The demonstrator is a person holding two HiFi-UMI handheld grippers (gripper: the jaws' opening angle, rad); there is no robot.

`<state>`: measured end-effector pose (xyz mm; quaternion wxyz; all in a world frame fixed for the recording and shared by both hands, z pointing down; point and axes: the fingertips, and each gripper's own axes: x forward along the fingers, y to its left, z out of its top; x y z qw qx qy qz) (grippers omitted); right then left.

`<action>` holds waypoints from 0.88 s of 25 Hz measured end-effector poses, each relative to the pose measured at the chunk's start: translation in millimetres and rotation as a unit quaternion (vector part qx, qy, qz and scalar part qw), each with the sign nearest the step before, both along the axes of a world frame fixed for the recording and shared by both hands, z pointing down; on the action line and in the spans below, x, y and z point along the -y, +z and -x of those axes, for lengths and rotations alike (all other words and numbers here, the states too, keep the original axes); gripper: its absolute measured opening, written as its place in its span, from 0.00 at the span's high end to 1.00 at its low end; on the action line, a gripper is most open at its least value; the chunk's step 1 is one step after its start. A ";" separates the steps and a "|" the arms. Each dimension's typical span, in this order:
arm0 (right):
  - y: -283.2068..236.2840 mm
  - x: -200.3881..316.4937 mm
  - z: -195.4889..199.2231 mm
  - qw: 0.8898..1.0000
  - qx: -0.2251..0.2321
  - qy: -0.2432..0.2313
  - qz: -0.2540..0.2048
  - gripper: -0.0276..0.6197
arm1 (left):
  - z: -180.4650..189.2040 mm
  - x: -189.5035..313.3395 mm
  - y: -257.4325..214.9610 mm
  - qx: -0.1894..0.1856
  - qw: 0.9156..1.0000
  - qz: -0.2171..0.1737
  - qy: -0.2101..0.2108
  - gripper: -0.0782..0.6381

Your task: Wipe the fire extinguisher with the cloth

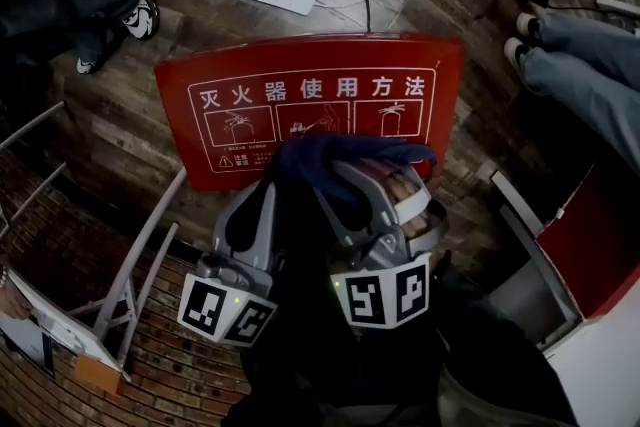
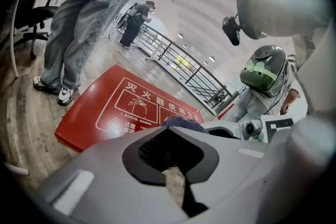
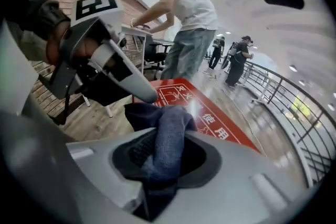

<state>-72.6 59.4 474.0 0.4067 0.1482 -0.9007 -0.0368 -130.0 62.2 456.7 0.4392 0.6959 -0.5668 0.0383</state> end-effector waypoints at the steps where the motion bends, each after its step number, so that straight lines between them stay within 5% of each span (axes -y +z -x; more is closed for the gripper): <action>1: 0.8 2.3 -5.9 1.000 -0.003 0.001 0.002 0.82 | 0.0 0.8 -1.1 0.001 1.000 -0.001 0.000 0.90; 7: -2.5 57.9 -135.9 0.985 -0.042 0.164 -0.034 0.82 | -6.7 1.5 -1.4 -0.003 1.000 -0.003 0.005 0.90; 10: 2.1 28.1 -146.8 0.986 -0.058 0.148 -0.047 0.83 | -7.6 1.5 2.2 -0.007 1.000 -0.003 0.006 0.90; 18: 7.7 -38.9 -66.0 0.997 -0.043 0.055 -0.017 0.83 | -3.9 -2.8 4.6 -0.010 1.000 -0.003 0.017 0.90; 22: 19.4 -51.8 -95.9 0.991 -0.068 0.104 -0.038 0.83 | 6.6 -8.6 2.7 -0.012 0.999 -0.009 0.029 0.90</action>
